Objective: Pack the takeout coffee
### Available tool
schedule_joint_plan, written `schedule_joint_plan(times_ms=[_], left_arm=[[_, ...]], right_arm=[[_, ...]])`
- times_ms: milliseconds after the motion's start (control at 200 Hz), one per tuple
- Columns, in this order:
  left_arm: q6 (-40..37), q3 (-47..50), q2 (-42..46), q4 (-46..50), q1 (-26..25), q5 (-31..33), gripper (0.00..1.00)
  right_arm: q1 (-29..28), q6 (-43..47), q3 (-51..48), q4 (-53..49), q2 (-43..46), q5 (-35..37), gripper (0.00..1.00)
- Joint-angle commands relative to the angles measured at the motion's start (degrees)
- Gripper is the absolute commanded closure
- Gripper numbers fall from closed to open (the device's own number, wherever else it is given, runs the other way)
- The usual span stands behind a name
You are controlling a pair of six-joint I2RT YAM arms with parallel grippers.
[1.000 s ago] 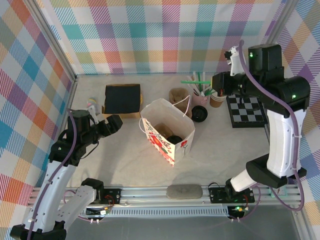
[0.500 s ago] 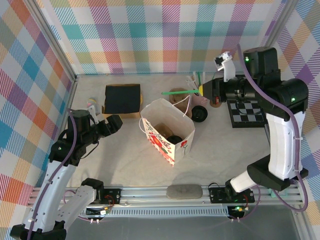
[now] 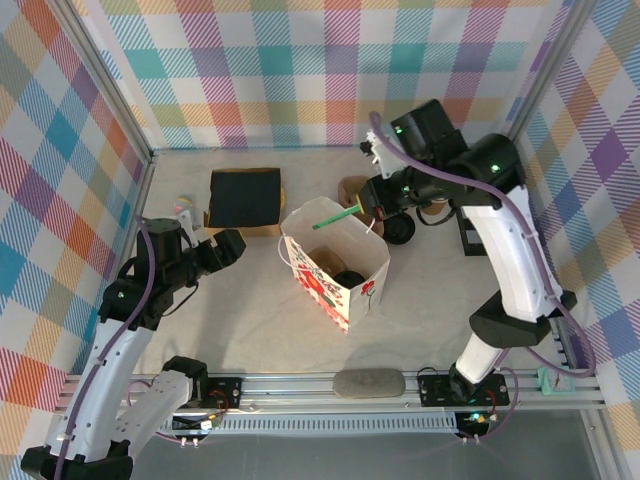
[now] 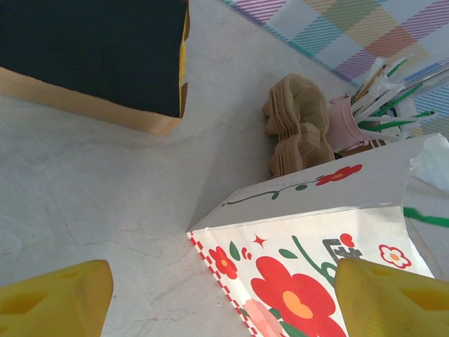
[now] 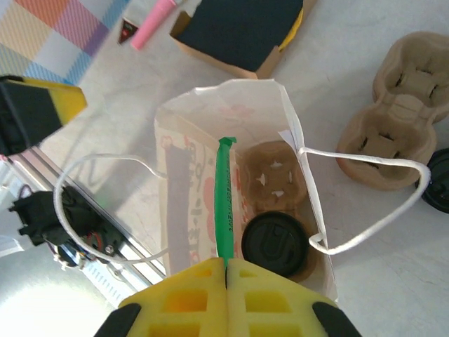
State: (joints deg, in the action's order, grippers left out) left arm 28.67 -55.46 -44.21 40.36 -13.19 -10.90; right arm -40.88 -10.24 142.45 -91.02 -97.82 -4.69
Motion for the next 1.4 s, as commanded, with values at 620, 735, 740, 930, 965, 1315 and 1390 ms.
schedule_joint_plan(times_ms=[620, 735, 740, 930, 965, 1315, 1390], left_arm=[[-1.75, 0.16, 0.79, -0.41, 0.71, 0.66, 0.18], [-1.77, 0.35, 0.96, -0.45, 0.71, 0.71, 0.18], [-1.77, 0.35, 0.96, -0.45, 0.71, 0.75, 0.19], [-1.77, 0.62, 1.14, -0.37, 0.71, 0.78, 0.19], [-1.83, 0.71, 1.21, -0.37, 0.71, 0.79, 0.19], [-1.95, 0.79, 1.44, -0.19, 0.69, 1.01, 0.19], [-2.02, 0.79, 1.54, -0.02, 0.71, 0.98, 0.19]], right_arm=[[-7.26, -0.27, 5.77, -4.07, -14.15, 11.86, 0.96], [-7.71, -0.05, 6.12, -3.96, -15.82, 11.9, 0.96], [-7.71, -0.05, 6.15, -3.98, -15.87, 11.9, 0.96], [-7.72, 0.22, 6.52, -3.9, -18.29, 11.98, 0.96], [-7.8, 0.24, 6.51, -3.98, -18.69, 12.22, 0.96], [-8.64, 0.08, 6.69, -4.25, -22.61, 13.56, 0.97], [-8.86, 0.1, 6.86, -4.3, -23.46, 14.04, 0.97]])
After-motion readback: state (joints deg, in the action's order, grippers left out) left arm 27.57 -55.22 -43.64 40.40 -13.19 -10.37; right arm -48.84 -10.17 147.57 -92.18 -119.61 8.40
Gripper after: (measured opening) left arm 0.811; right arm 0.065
